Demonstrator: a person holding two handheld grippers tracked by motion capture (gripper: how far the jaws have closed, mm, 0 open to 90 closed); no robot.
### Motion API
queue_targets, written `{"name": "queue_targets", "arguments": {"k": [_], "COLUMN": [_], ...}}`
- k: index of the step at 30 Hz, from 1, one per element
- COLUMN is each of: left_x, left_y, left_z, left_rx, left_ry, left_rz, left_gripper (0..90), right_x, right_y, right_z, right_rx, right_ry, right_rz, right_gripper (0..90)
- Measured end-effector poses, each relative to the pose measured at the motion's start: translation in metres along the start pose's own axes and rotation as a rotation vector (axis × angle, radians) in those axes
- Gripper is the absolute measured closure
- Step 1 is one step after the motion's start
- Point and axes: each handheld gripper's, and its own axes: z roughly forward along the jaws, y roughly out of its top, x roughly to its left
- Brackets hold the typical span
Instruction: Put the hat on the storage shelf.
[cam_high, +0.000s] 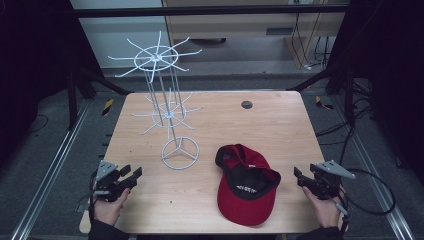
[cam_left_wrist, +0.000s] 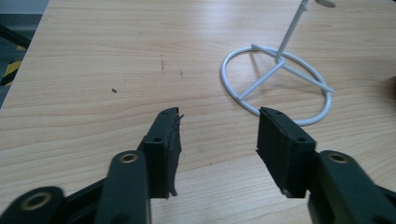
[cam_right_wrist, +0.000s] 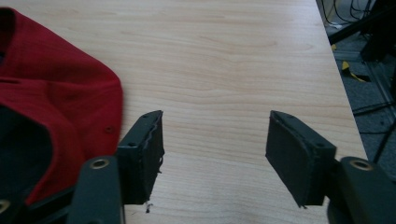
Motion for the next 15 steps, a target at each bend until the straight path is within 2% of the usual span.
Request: {"name": "queue_targets", "arguments": {"k": [5, 12, 15], "left_x": [-0.011, -0.04, -0.046], "left_y": [0.0, 0.0, 0.001], "left_z": [-0.003, -0.004, -0.002], "left_rx": [0.002, 0.011, 0.012], "left_ry": [-0.039, -0.11, -0.117], "left_rz": [0.008, 0.065, 0.078], "left_gripper": [57.2, 64.8, 65.2], "right_x": [0.003, 0.018, 0.023], "right_y": [0.002, 0.012, 0.015], "right_z": [-0.007, -0.016, -0.017], "right_rx": [-0.006, -0.016, -0.013], "right_ry": [0.041, 0.095, 0.114], "right_rz": [-0.006, -0.04, -0.063], "right_gripper": [44.4, 53.5, 55.1]}}
